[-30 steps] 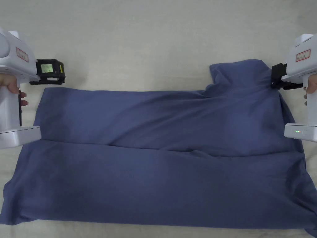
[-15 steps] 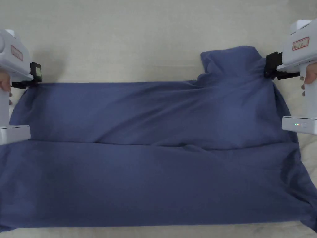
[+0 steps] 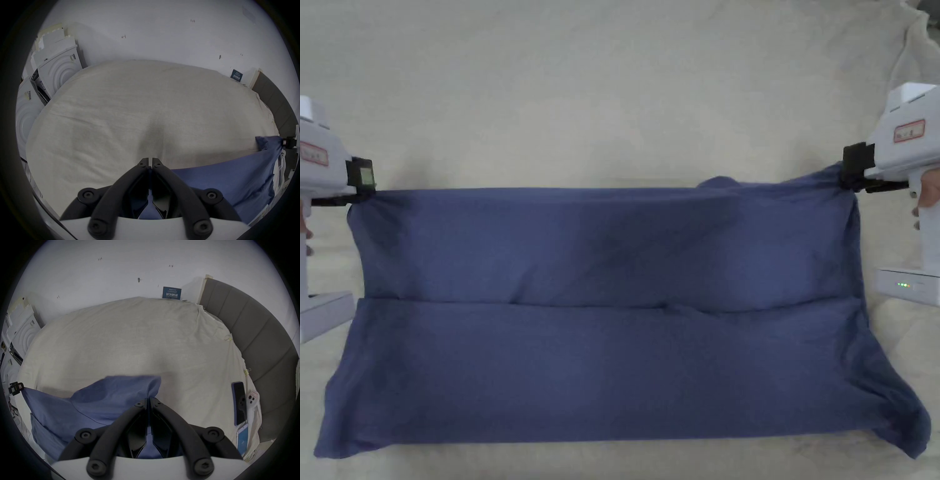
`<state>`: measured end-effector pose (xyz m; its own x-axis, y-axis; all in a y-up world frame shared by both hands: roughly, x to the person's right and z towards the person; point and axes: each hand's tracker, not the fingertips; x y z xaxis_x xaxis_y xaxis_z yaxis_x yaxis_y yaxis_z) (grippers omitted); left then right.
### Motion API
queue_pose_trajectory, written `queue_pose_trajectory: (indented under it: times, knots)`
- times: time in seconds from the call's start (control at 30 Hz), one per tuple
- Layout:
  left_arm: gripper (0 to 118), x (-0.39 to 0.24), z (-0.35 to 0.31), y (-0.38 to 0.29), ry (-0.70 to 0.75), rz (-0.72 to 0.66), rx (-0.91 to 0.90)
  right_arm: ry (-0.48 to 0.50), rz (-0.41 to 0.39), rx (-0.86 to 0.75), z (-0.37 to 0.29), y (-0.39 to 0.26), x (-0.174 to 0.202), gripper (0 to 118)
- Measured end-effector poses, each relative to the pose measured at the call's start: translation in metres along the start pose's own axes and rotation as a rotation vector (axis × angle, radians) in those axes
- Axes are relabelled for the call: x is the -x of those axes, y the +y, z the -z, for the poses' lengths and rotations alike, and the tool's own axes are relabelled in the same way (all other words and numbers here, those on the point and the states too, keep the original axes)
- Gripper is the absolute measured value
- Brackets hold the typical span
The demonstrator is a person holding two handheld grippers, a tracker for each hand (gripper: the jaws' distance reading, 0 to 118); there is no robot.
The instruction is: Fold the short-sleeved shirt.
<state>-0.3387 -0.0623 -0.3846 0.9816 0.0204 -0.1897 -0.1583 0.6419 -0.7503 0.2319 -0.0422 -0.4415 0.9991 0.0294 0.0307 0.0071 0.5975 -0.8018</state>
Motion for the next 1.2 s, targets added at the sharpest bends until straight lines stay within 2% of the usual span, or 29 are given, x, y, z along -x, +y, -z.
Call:
queue_pose_trajectory:
  times: [0.1,0.4,0.83,0.97,1.2]
  knots:
    - [0,0.005,-0.032,-0.013,-0.022,-0.006,-0.028,0.015,0.029,-0.019,-0.031,-0.017,-0.009,1]
    - [0,0.014,-0.080,-0.074,-0.040,0.021,-0.046,0.021,0.023,-0.043,-0.090,-0.088,-0.026,1]
    - [0,0.021,-0.058,-0.185,0.020,0.038,0.133,-0.002,0.056,0.129,-0.056,-0.195,-0.033,1]
    - [0,0.012,-0.056,-0.196,0.044,0.094,0.169,-0.016,0.074,0.173,-0.045,-0.215,-0.033,1]
    - [4,0.015,-0.062,-0.197,0.046,0.075,0.168,-0.012,0.108,0.175,-0.043,-0.227,-0.036,4]
